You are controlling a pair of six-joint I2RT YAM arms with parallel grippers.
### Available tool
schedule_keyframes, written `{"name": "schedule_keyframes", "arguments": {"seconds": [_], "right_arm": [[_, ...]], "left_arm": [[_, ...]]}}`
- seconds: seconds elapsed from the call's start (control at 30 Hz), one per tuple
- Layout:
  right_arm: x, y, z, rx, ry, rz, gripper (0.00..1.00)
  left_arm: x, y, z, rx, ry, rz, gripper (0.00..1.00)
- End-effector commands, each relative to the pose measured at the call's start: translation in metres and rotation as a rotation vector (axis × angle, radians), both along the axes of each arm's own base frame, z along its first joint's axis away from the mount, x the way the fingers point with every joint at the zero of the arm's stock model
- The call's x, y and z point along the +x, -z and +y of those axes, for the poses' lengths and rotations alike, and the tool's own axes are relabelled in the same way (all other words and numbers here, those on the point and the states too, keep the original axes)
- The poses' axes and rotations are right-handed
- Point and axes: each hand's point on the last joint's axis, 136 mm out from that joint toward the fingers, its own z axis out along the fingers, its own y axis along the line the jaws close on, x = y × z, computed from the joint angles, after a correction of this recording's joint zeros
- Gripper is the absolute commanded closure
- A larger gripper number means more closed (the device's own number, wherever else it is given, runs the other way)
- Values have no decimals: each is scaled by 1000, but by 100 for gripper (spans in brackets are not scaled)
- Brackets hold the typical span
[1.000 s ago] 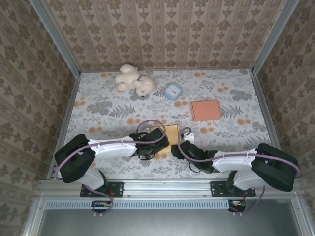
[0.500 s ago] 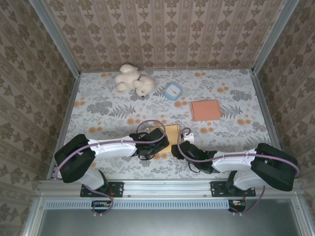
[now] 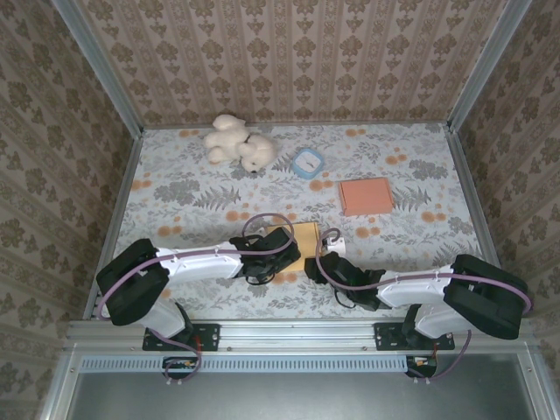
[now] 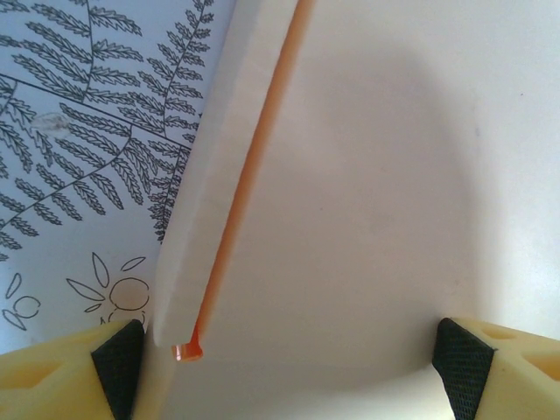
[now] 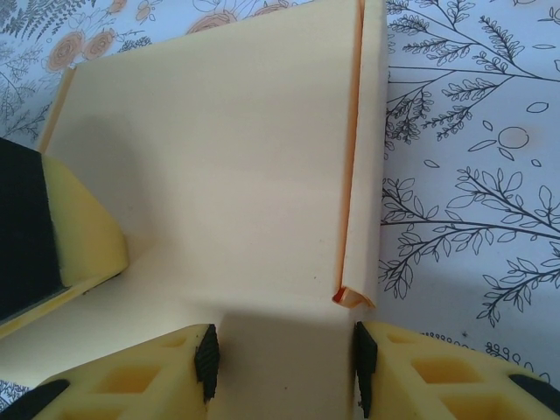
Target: Fold the paper box
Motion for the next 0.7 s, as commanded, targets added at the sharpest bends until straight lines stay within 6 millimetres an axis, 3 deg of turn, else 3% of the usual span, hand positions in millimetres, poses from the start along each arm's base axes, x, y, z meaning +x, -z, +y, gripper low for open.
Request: {"name": "schedule_keyframes", "arguments": {"seconds": [0.0,0.67], "right_arm": [[-17,32,-15,-119,-40,70,53],[-9,29,2,-155,-146,-64,53]], "left_arm": [[-23,27,41,173,22,95,12],[-21,26,46,196,41,88,10]]}}
